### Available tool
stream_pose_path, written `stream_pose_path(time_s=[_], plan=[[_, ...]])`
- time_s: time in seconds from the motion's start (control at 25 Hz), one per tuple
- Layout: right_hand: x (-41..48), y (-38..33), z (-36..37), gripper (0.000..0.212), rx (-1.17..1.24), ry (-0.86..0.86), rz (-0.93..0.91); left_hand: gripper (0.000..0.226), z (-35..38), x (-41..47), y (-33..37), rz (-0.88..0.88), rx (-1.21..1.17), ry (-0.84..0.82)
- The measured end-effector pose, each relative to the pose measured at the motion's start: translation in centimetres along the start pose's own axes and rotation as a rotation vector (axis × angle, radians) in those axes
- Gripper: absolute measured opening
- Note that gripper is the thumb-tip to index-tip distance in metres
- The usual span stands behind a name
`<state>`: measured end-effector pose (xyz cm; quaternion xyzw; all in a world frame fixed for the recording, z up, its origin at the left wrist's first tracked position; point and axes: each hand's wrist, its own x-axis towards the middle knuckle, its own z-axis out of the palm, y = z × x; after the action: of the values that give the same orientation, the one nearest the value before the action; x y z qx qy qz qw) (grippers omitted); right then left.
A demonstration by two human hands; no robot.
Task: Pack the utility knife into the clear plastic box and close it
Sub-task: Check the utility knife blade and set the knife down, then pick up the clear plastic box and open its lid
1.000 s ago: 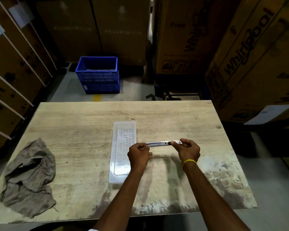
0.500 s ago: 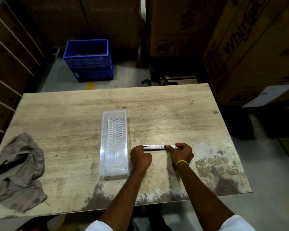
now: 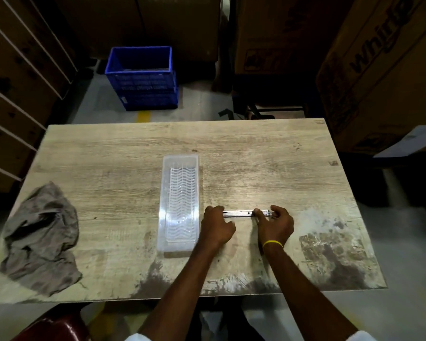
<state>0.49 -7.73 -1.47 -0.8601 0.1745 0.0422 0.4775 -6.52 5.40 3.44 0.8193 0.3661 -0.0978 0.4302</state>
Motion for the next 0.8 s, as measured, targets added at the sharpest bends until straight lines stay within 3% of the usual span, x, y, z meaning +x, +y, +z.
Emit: stream_pose_path(time_s=[0.12, 0.24, 0.32, 0.44, 0.64, 0.8], plan=[[-5.2, -0.6, 1.7, 0.024, 0.086, -0.136, 0.127, 0.037, -5.0, 2.5, -0.5, 0.296, 0.011, 0.030], [-11.3, -0.2, 3.8, 0.032, 0.179, -0.411, 0.313, 0.047, -10.1, 6.4, -1.1, 0.469, 0.484, -0.043], [-14.1, -0.2, 4.6, 0.035, 0.244, -0.493, 0.411, 0.051, -11.8, 8.2, -2.0, 0.492, 0.710, -0.167], [-15.5, -0.9, 5.0, 0.034, 0.359, -0.500, 0.507, 0.059, -12.4, 9.7, -3.4, 0.544, 0.752, -0.279], [-14.2, -2.5, 4.7, 0.017, 0.368, -0.503, 0.481, 0.051, -13.9, 9.9, -5.3, 0.552, 0.709, -0.178], [-9.7, -3.4, 3.3, 0.012, 0.281, -0.447, 0.351, 0.046, -16.4, 9.0, -7.8, 0.420, 0.646, -0.134]])
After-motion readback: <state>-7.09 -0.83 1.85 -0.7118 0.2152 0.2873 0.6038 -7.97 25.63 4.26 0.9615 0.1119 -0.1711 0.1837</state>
